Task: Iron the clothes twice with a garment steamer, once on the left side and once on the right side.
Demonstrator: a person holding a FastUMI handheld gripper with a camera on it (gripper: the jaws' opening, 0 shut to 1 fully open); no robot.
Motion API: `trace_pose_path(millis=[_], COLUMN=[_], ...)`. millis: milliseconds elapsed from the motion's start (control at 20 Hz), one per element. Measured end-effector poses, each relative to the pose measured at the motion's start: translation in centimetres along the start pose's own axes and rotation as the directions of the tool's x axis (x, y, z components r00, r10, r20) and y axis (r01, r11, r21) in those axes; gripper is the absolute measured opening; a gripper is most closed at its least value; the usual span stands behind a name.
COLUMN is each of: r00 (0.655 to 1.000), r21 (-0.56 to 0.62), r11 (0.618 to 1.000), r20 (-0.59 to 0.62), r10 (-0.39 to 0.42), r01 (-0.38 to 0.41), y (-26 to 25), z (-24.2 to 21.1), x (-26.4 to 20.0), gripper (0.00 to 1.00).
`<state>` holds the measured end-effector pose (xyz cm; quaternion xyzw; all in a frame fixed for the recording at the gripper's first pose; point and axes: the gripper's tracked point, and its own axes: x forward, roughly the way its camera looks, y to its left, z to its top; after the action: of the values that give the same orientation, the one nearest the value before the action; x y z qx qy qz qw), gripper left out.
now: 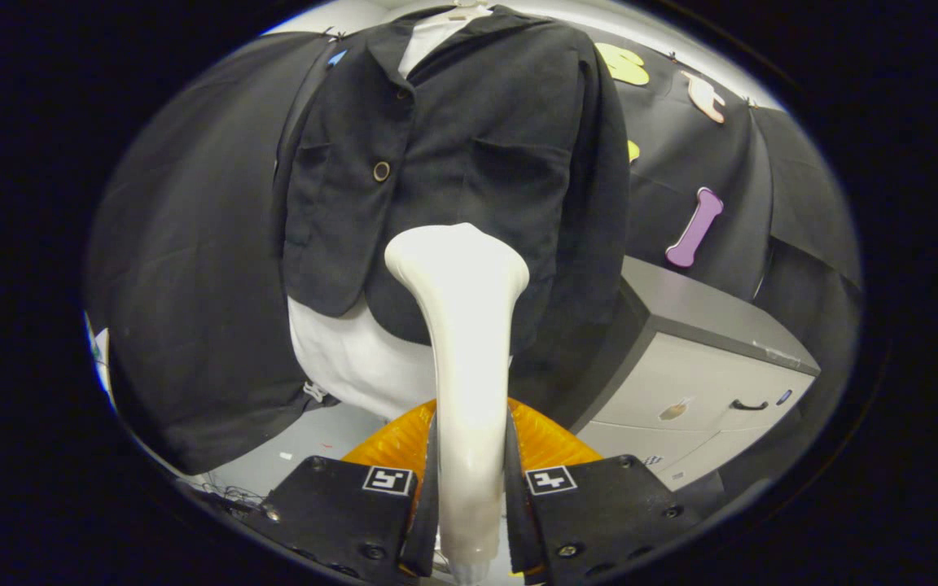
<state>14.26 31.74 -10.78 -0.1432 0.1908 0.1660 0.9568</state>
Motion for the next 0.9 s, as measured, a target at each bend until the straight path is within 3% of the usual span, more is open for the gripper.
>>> trace_pose_path(millis=[250, 450, 700, 900], r00=[0.998, 0.999, 0.982, 0.929], r21=[-0.015, -0.044, -0.068, -0.059], r11=[1.0, 0.998, 0.992, 0.988], r20=[-0.066, -0.019, 0.149, 0.338], r10=[0.008, 0.039, 0.115, 0.152], r01=[-0.009, -0.04, -0.105, -0.14], y=[0.6, 1.7, 4.6, 6.6], z=[-2.5, -0.4, 6.9, 15.5], x=[0.9, 0.2, -2.0, -4.5], gripper=[0.37, 0.37, 0.37, 0.37])
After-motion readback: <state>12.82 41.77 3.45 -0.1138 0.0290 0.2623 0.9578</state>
